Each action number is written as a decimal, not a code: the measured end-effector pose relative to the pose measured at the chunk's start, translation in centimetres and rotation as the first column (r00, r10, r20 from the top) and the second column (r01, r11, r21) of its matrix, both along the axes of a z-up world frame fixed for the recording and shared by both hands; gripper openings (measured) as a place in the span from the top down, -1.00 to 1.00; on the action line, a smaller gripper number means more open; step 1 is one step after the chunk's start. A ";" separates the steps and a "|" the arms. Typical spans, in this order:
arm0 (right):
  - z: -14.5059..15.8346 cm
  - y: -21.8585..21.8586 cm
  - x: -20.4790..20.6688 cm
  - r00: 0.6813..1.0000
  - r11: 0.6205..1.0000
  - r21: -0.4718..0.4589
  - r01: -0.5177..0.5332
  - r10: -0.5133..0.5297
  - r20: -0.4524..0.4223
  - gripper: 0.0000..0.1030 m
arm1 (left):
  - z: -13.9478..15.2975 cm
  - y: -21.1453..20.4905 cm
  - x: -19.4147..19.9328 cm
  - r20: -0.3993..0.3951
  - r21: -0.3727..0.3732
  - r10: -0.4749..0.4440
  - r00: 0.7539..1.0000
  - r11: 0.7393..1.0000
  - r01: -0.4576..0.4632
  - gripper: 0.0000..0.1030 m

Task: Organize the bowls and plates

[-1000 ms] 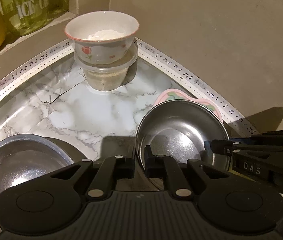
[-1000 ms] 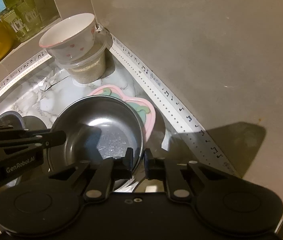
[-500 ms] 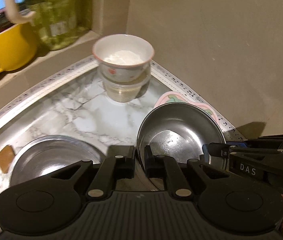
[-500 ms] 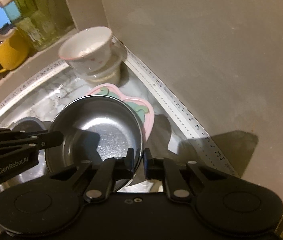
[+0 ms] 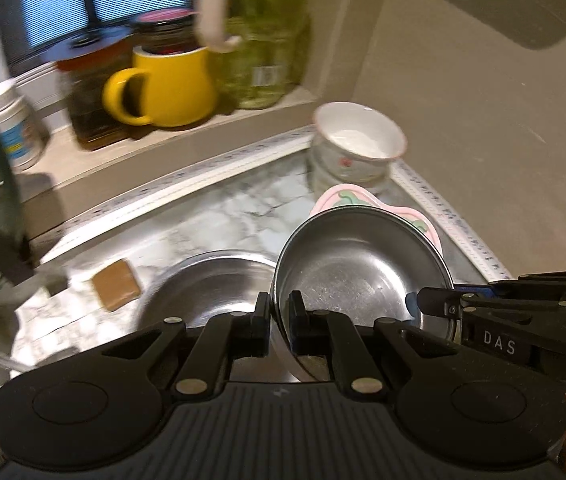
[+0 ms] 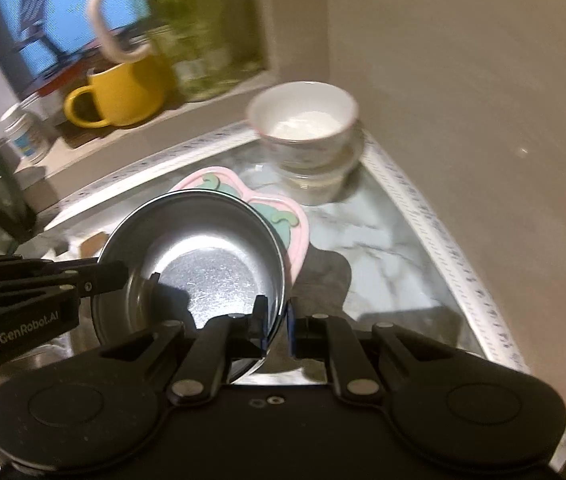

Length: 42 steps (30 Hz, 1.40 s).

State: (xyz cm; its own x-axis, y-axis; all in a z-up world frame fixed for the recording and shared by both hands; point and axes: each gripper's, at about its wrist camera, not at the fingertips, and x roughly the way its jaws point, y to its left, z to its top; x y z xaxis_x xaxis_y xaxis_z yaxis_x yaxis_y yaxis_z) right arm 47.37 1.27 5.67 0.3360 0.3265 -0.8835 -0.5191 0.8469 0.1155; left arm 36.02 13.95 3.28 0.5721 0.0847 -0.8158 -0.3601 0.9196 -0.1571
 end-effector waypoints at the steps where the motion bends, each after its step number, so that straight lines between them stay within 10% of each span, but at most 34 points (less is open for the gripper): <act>1: 0.0 0.6 -0.2 1.000 1.000 0.002 -0.010 0.010 -0.002 0.80 | -0.2 0.5 -0.4 -0.004 0.001 0.011 1.000 1.000 -0.011 0.84; 42: -6.8 7.8 -2.2 0.987 0.993 -0.040 -0.110 0.105 -0.124 0.73 | -7.2 5.2 -0.8 -0.127 -0.003 0.071 0.989 0.997 -0.072 0.84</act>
